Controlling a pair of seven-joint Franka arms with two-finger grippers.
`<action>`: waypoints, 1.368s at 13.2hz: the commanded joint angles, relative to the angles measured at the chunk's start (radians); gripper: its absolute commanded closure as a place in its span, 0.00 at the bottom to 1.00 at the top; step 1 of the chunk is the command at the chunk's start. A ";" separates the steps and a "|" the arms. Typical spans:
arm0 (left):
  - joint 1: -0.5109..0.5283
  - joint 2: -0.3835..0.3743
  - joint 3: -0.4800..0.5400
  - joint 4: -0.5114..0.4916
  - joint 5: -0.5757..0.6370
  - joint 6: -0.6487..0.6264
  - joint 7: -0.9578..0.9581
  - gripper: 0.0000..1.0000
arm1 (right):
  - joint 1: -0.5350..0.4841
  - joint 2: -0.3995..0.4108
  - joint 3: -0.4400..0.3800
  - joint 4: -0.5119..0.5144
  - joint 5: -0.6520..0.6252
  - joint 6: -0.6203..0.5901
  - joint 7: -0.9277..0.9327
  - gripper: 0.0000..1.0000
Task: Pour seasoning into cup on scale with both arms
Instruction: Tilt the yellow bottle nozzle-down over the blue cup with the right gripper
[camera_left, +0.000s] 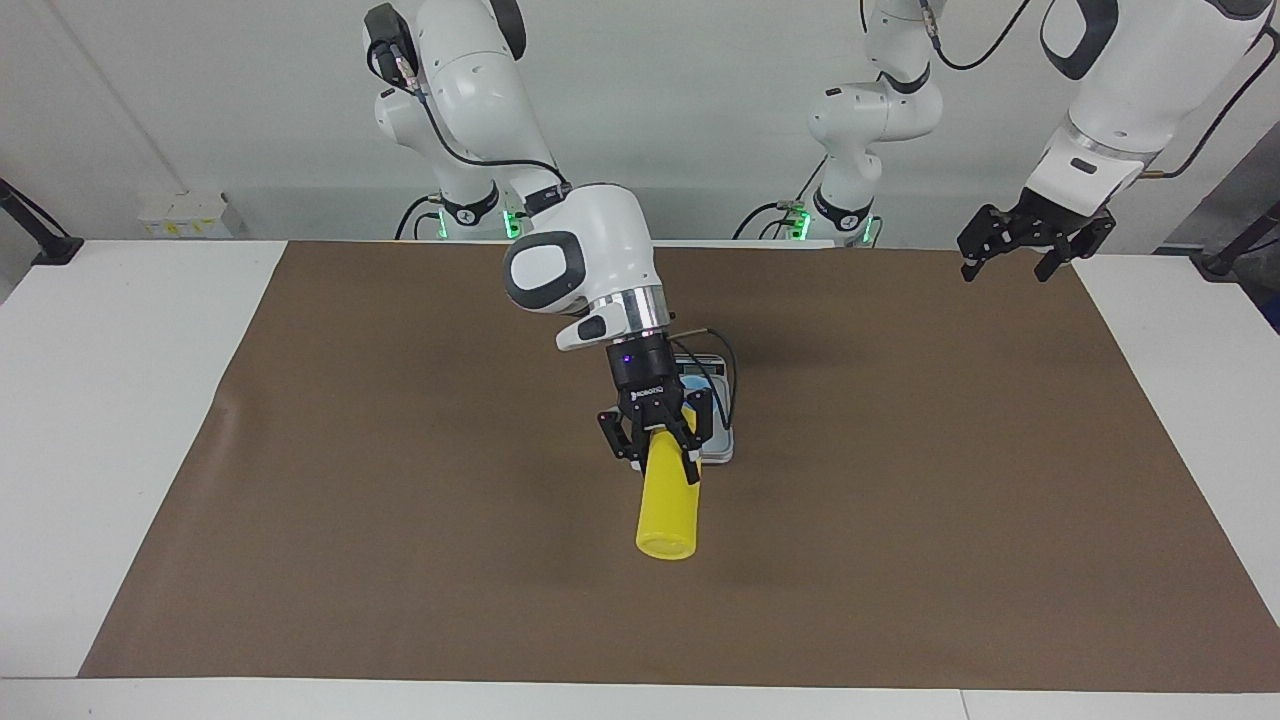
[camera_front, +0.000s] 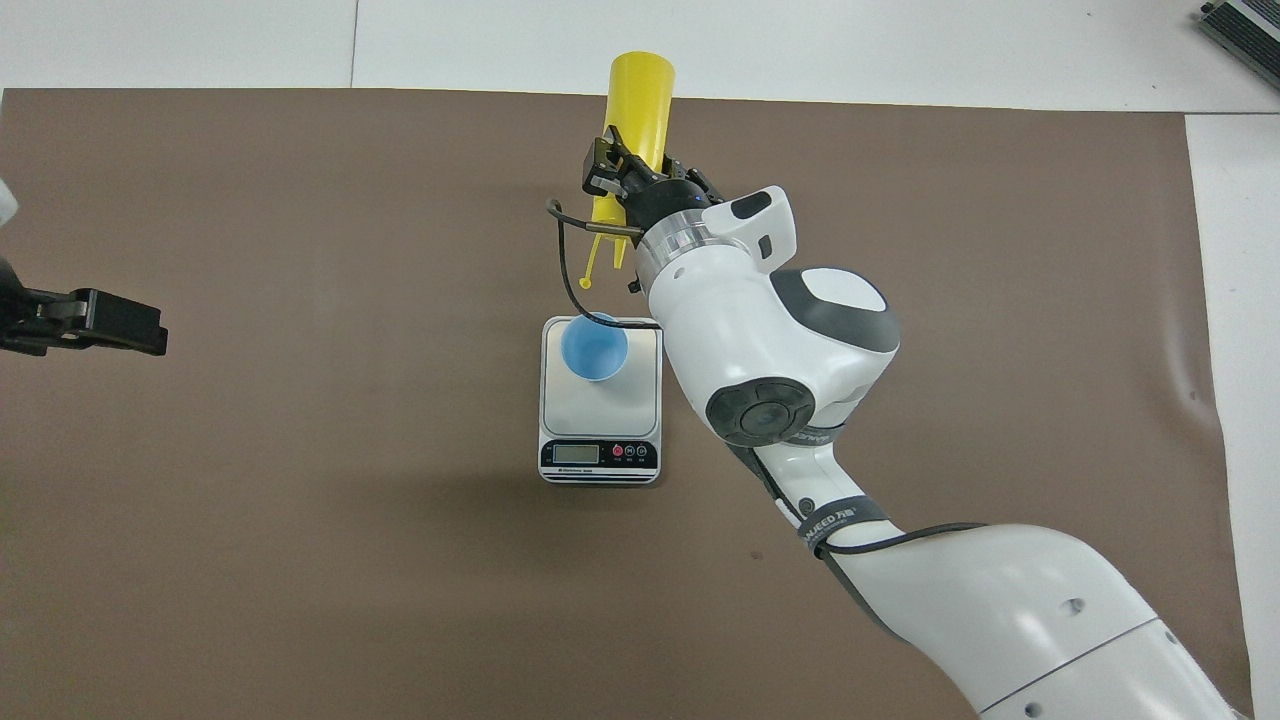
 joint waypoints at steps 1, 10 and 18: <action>0.009 -0.020 -0.004 -0.016 0.010 -0.010 0.009 0.00 | -0.001 0.041 -0.001 0.085 -0.056 0.027 0.034 1.00; 0.009 -0.020 -0.004 -0.016 0.010 -0.010 0.009 0.00 | 0.042 0.116 -0.006 0.161 -0.177 0.026 0.037 1.00; 0.009 -0.020 -0.004 -0.016 0.010 -0.010 0.009 0.00 | 0.044 0.112 -0.001 0.105 -0.334 0.026 0.054 1.00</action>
